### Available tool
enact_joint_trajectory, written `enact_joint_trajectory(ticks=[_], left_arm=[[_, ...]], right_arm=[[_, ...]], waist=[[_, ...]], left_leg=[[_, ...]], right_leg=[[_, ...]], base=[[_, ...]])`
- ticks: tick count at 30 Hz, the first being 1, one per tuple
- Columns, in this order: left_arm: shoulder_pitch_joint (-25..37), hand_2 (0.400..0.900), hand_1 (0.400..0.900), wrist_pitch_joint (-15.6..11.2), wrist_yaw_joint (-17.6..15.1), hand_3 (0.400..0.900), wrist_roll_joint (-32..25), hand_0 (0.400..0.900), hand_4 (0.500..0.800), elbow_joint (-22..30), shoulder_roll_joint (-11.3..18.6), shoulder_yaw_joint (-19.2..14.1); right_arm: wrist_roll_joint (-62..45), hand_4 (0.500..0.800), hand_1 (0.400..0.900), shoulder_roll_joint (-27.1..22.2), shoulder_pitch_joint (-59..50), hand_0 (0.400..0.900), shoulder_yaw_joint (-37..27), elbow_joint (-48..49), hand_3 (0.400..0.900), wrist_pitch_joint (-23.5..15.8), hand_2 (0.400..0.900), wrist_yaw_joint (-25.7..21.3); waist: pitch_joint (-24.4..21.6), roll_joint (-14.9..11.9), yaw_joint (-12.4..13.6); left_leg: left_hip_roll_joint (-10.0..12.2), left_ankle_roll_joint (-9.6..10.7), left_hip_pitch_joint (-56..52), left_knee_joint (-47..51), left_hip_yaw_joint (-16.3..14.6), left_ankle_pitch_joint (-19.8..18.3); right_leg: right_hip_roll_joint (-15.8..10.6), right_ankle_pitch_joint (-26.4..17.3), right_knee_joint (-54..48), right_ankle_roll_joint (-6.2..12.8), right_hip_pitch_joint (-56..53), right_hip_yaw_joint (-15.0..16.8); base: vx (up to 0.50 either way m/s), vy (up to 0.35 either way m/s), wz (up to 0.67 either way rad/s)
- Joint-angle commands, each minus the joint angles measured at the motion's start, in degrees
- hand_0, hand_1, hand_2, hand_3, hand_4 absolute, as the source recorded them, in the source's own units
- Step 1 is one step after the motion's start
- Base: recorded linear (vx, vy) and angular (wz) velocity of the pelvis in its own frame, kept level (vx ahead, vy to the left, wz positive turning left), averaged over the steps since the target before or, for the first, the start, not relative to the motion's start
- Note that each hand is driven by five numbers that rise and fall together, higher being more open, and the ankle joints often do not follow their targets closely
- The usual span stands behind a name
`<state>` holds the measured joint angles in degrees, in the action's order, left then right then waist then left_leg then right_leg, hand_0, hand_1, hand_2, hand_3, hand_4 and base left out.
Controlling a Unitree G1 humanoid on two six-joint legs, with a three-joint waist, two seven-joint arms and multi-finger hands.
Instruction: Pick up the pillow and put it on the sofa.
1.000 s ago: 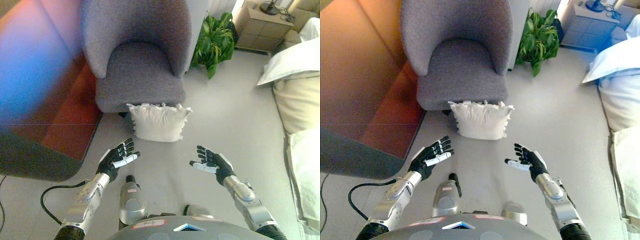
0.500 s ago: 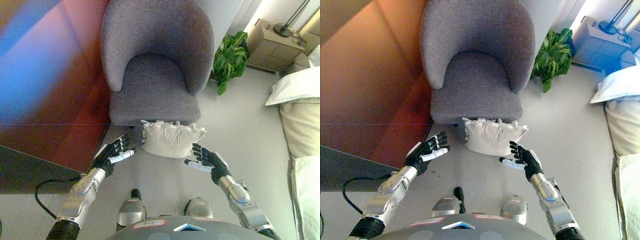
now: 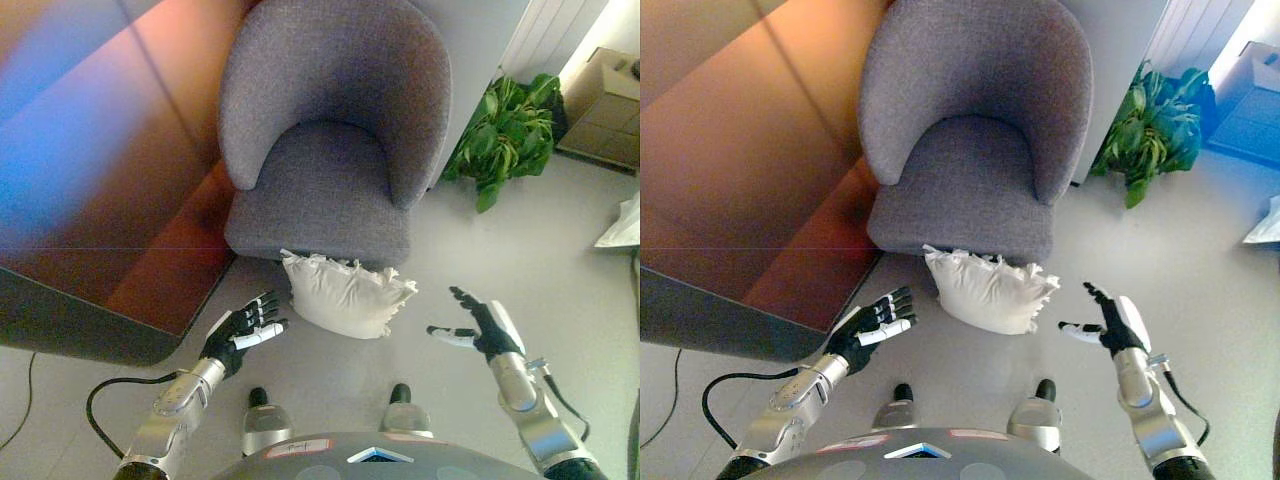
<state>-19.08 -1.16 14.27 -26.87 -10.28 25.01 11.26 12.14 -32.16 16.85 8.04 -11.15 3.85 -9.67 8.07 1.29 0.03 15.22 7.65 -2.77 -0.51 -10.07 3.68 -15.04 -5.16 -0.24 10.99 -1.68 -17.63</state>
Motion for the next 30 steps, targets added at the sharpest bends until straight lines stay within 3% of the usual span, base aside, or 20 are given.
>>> enact_joint_trajectory(ticks=[1,4,6,10,12,14,16,18,20,25,27,30], left_arm=[[2.80,0.900,0.900,-4.14,0.39,0.900,-3.07,0.900,0.800,7.21,4.41,-4.82],[3.69,0.900,0.900,-5.36,-0.48,0.900,-5.51,0.900,0.800,7.36,3.88,-4.01],[4.24,0.900,0.900,-6.93,-0.69,0.900,-6.23,0.900,0.800,6.80,3.29,-3.26],[8.76,0.900,0.900,-10.65,-1.41,0.900,-7.65,0.900,0.800,5.20,4.50,-1.55],[11.58,0.900,0.900,-12.21,-2.07,0.900,-7.66,0.900,0.800,4.57,5.07,-0.17],[15.49,0.900,0.900,-12.82,-2.19,0.900,-7.74,0.900,0.800,3.58,5.67,1.14],[18.80,0.900,0.900,-12.49,-2.69,0.900,-8.03,0.900,0.800,4.78,7.11,1.93],[22.14,0.900,0.900,-13.50,-3.20,0.900,-7.58,0.900,0.800,5.74,8.22,3.32],[24.94,0.900,0.900,-13.82,-4.80,0.900,-6.57,0.900,0.800,6.82,8.78,4.86],[28.46,0.900,0.900,-14.09,-4.51,0.900,-5.54,0.900,0.800,7.66,8.96,6.71],[29.13,0.900,0.900,-14.38,-4.51,0.900,-5.98,0.900,0.800,8.27,9.09,7.02],[29.36,0.900,0.900,-14.16,-3.86,0.900,-7.11,0.900,0.800,9.06,9.24,7.10]], right_arm=[[5.70,0.800,0.900,-0.60,-4.46,0.900,-1.54,5.65,0.900,-4.11,0.900,-3.71],[10.00,0.800,0.900,-3.76,-6.11,0.900,-1.28,4.35,0.900,-4.09,0.900,-7.10],[13.97,0.800,0.900,-5.44,-7.95,0.900,-0.67,2.79,0.900,-3.24,0.900,-10.12],[19.72,0.800,0.900,-6.84,-15.98,0.900,2.38,-0.98,0.900,0.33,0.900,-15.89],[21.75,0.800,0.900,-6.58,-20.19,0.900,3.96,-2.51,0.900,1.82,0.900,-17.74],[22.95,0.800,0.900,-7.09,-24.99,0.900,5.25,-3.64,0.900,3.51,0.900,-19.01],[21.97,0.800,0.900,-8.32,-28.52,0.900,5.05,-2.69,0.900,5.44,0.900,-19.93],[20.71,0.800,0.900,-9.89,-32.77,0.900,4.54,-2.79,0.900,6.59,0.900,-21.52],[19.35,0.800,0.900,-10.55,-37.94,0.900,4.49,-3.86,0.900,7.87,0.900,-23.17],[17.50,0.800,0.900,-13.39,-47.60,0.900,4.03,-7.61,0.900,9.23,0.900,-24.92],[16.89,0.800,0.900,-14.47,-50.33,0.900,4.56,-9.48,0.900,9.58,0.900,-26.14],[15.98,0.800,0.900,-14.84,-53.25,0.900,4.80,-12.69,0.900,9.78,0.900,-29.38]], waist=[[1.37,-3.21,-0.10],[4.20,-1.83,0.49],[6.32,-0.70,0.96],[10.05,3.11,1.35],[12.11,3.93,1.79],[13.74,3.70,1.26],[16.12,3.25,2.14],[19.01,3.52,1.91],[21.07,3.48,2.56],[21.72,3.49,4.39],[21.70,4.07,4.99],[21.70,4.89,5.51]], left_leg=[[2.20,-0.64,2.56,-14.35,1.46,-2.85],[1.73,1.26,9.74,-25.01,4.69,2.55],[1.03,2.26,13.71,-25.73,4.09,4.28],[6.82,4.01,15.46,-6.89,-1.07,12.11],[8.65,4.57,17.75,-2.40,-1.10,15.23],[7.77,2.93,19.82,-3.78,-2.67,10.66],[6.07,3.38,25.72,-8.18,0.96,7.30],[7.15,4.01,32.10,-13.32,0.77,5.43],[5.32,2.25,38.26,-17.81,2.69,3.28],[3.41,0.31,49.59,-28.11,6.54,-0.85],[3.51,0.26,52.63,-33.13,8.84,-4.24],[3.57,-0.55,56.67,-38.60,9.97,-6.89]], right_leg=[[-3.38,-2.84,4.77,-0.76,7.17,3.34],[-2.46,-1.81,4.26,-3.14,5.95,2.66],[-2.53,-0.95,3.80,-3.51,5.30,2.11],[-2.07,1.38,4.66,-2.70,7.09,-0.76],[-2.44,2.67,6.45,-2.81,9.54,-1.71],[-4.59,3.69,11.04,-2.41,14.60,-1.84],[-7.64,3.86,15.36,-0.56,21.09,0.26],[-10.51,3.93,19.72,0.02,27.80,1.11],[-12.47,3.01,23.97,-0.28,34.93,3.63],[-14.19,5.39,33.88,-0.97,46.23,6.53],[-14.91,8.77,40.14,-0.76,49.73,8.54],[-15.55,11.32,47.41,-1.22,54.47,10.84]], base=[[0.05,-0.230,0.07],[0.03,-0.109,0.09],[-0.01,0.034,0.17],[-0.08,0.106,0.22],[-0.10,0.082,0.12],[-0.12,0.039,0.27],[-0.12,-0.019,0.23],[-0.16,-0.059,0.38],[-0.18,-0.011,0.20],[-0.05,-0.003,0.11],[0.11,0.055,0.08],[0.09,0.054,0.14]])
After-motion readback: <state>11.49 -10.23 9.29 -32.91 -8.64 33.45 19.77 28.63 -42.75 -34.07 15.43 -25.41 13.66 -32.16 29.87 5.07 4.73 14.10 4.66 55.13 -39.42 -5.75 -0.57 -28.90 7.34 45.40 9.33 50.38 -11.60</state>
